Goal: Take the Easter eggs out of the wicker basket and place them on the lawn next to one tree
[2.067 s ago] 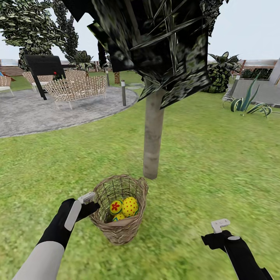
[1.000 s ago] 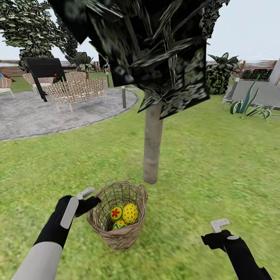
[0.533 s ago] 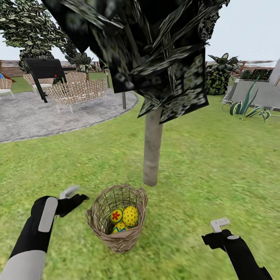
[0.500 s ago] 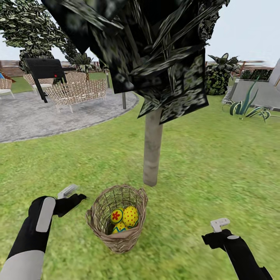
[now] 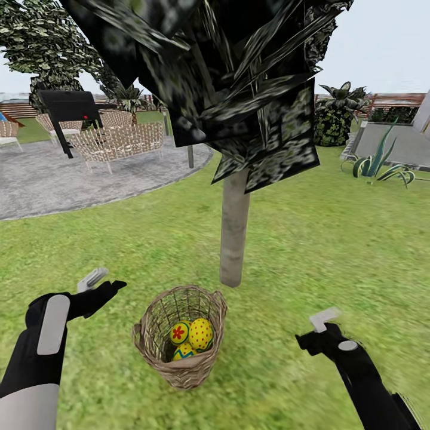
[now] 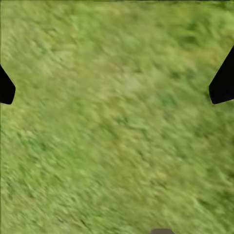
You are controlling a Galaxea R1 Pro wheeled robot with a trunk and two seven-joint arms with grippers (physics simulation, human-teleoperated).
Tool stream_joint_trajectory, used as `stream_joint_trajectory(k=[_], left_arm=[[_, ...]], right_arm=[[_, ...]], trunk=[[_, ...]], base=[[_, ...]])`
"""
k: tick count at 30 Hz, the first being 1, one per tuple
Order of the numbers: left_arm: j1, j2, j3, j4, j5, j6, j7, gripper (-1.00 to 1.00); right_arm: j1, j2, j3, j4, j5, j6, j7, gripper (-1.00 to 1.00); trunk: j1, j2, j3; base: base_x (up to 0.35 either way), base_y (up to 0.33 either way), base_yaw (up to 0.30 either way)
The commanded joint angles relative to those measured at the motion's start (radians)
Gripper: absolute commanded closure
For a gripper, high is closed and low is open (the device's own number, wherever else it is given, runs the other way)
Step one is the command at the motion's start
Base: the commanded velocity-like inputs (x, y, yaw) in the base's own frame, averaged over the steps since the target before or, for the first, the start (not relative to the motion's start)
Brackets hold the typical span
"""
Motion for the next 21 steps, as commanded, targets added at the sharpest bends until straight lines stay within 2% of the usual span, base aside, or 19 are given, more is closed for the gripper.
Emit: stream_joint_trajectory(k=[1,6,8,10,12,13,14,16,17,19,21], left_arm=[[-0.001,0.000,0.000,-0.001,0.011,0.003,0.009,-1.00],[-0.001,-0.002,-0.004,0.000,0.011,0.002,0.009,-1.00],[-0.001,-0.002,-0.005,0.000,0.011,0.002,0.009,-1.00],[-0.001,-0.002,-0.005,-0.001,0.011,0.003,0.009,-1.00],[-0.001,-0.002,-0.005,-0.002,0.011,0.004,0.009,-1.00],[-0.001,-0.003,-0.005,-0.002,0.012,0.005,0.008,-1.00],[-0.001,-0.003,-0.005,0.000,0.013,0.005,0.008,-1.00],[-0.001,-0.004,-0.006,0.002,0.013,0.005,0.008,-1.00],[-0.001,-0.004,-0.009,0.002,0.013,0.005,0.008,-1.00],[-0.001,-0.003,-0.017,0.003,0.014,0.005,0.008,-1.00],[-0.001,-0.003,-0.020,0.004,0.014,0.005,0.008,-1.00]], right_arm=[[0.000,0.000,0.019,0.014,0.011,0.003,0.012,-1.00],[-0.001,0.003,0.104,0.061,0.012,0.021,0.060,-1.00],[-0.003,0.004,0.120,0.030,0.011,0.087,0.068,-1.00],[-0.036,0.015,0.136,-0.012,0.005,0.212,0.075,-1.00],[-0.109,0.049,0.164,-0.020,0.002,0.305,0.081,-1.00],[-0.137,0.064,0.172,-0.017,0.001,0.322,0.082,-1.00],[-0.176,0.095,0.183,0.002,0.002,0.340,0.083,-1.00],[-0.205,0.142,0.192,0.027,0.001,0.347,0.082,-1.00],[-0.218,0.183,0.195,0.037,0.000,0.350,0.081,-1.00],[-0.226,0.218,0.197,0.043,-0.002,0.351,0.081,-1.00],[-0.229,0.231,0.197,0.040,-0.002,0.351,0.084,-1.00]], trunk=[[0.000,0.000,-0.001],[0.000,0.000,-0.001],[0.000,0.000,-0.001],[0.000,0.000,-0.001],[0.000,0.000,-0.001],[0.000,0.000,-0.001],[0.000,0.000,-0.001],[0.000,0.000,-0.001],[0.000,0.000,-0.001],[0.000,0.000,-0.001],[0.000,0.000,-0.001]], base=[[0.000,0.000,0.000],[0.000,0.000,0.000],[0.000,0.000,0.000],[0.000,0.000,0.000],[0.000,0.000,0.000],[0.016,0.000,0.000],[0.062,0.000,0.000],[0.083,0.000,0.000],[0.100,0.000,0.000],[0.103,0.000,0.000],[0.046,0.000,0.000]])
